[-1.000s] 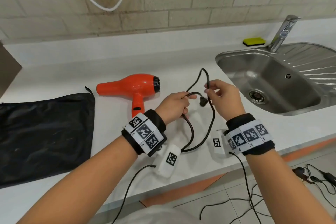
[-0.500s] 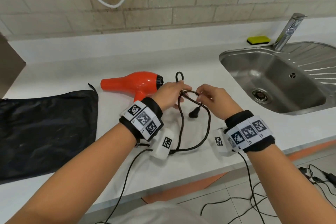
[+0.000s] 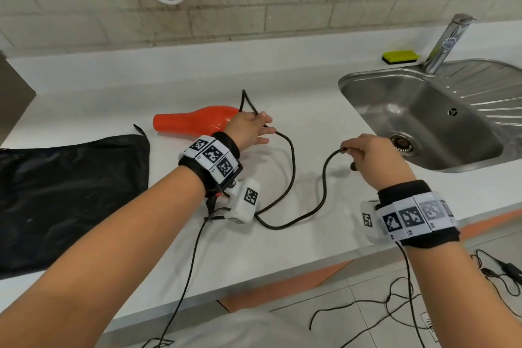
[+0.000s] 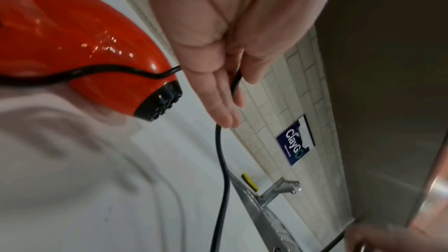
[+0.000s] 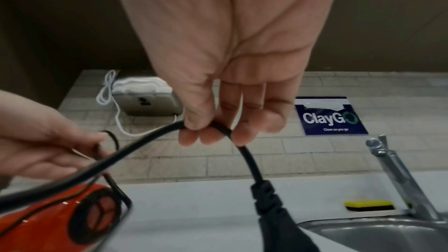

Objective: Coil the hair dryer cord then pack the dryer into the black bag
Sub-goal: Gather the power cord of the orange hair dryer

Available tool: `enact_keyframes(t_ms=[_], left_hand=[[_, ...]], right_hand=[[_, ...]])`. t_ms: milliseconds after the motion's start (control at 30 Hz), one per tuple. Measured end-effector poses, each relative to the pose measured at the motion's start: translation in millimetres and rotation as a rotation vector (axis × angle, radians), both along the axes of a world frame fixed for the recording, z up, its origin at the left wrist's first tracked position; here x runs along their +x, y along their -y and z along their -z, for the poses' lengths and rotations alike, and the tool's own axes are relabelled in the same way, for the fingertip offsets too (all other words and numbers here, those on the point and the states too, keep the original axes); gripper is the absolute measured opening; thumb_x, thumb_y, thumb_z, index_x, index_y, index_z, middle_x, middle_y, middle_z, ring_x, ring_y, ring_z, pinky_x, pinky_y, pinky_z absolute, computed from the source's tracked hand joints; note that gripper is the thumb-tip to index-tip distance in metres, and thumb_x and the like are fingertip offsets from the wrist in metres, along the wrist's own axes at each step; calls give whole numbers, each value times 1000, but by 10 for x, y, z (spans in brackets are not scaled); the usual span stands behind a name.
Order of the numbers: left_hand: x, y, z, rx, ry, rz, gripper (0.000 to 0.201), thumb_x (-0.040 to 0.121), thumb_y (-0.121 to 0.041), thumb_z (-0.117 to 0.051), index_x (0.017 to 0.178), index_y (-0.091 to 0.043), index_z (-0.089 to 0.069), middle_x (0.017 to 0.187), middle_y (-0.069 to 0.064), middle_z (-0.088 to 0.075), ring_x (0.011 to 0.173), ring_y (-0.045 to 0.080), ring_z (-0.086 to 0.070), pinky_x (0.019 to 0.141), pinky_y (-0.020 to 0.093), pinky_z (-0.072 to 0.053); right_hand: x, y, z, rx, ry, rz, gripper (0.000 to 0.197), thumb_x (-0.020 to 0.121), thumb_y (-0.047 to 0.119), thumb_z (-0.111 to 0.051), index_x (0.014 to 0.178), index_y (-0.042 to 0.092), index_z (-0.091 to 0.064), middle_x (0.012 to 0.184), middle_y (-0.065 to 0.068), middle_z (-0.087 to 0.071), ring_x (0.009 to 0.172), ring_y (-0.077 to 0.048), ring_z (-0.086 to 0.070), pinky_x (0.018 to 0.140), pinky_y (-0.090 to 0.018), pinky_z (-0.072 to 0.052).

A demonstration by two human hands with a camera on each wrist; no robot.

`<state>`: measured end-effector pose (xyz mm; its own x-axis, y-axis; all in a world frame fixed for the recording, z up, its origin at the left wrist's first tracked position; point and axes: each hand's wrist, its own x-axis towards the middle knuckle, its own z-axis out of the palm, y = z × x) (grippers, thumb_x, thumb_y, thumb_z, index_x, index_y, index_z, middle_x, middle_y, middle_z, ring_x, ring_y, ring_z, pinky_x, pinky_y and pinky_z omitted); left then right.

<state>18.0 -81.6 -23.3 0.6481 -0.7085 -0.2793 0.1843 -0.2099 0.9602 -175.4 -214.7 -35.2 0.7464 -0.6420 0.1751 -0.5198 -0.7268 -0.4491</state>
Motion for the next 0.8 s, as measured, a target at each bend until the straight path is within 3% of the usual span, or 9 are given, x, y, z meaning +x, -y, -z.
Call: enact_keyframes(t_ms=[67,167,267,367,467,533,633,700,800], left_hand=[[-92,30,-24,92,-51,93,40,98,-20,-38,128,6,-41,128,13,-49,118,25,-55,81,30,-50],[-241,3,-71,279,84,301,50,98,-33,-34,138,-3,-32,143,10,-39,110,23,-59,84,31,-50],[-398,-96,-104,336,185,447,51,97,-44,-30,134,-10,-39,128,6,-58,95,19,-62,81,30,-49],[-506,-163,-105,278,153,468,39,99,-37,-30,123,-12,-47,101,1,-68,85,16,-65,75,29,-47],[-501,-206,-118,121,115,319,27,100,-22,-31,96,-14,-56,67,-2,-51,56,9,-56,60,26,-46],[-415,-254,-143,67,145,212,28,99,-20,-32,84,-18,-56,62,-2,-38,50,10,-42,52,25,-40],[-271,-367,-192,27,116,132,31,98,-26,-32,82,-17,-58,62,-5,-30,49,8,-30,45,21,-34],[-189,-427,-213,-1,118,125,33,98,-23,-31,82,-16,-59,62,-5,-31,53,9,-32,45,20,-34],[-76,-462,-227,24,222,130,32,97,-20,-37,78,-21,-63,67,-4,-45,78,17,-50,62,24,-43]], right_hand=[[70,-114,-31,2,58,-60,21,89,7,-50,98,7,-69,93,-16,-65,78,-35,-63,79,-44,-50],[215,-267,-43,-29,127,-125,21,89,10,-52,102,7,-68,92,-15,-67,79,-32,-63,79,-40,-50],[363,-384,-37,-74,193,-153,21,88,7,-52,103,5,-68,91,-18,-68,81,-34,-63,77,-40,-51],[495,-453,-55,-74,242,-156,22,88,4,-50,102,3,-67,92,-19,-69,83,-34,-64,78,-38,-51],[595,-464,-83,41,333,-121,22,88,6,-50,104,6,-67,100,-13,-69,79,-25,-62,78,-32,-50],[637,-386,-51,102,372,-47,25,89,8,-50,109,10,-63,111,-11,-64,84,-19,-59,79,-29,-47],[657,-195,99,156,-83,46,35,92,17,-46,126,18,-49,126,-15,-52,111,-30,-52,91,-34,-42],[658,-131,188,233,-360,24,44,93,24,-44,136,21,-36,127,-18,-51,115,-34,-50,94,-36,-41],[707,-113,249,447,-282,-33,55,93,23,-46,142,18,-22,111,-17,-59,94,-28,-56,76,-30,-43]])
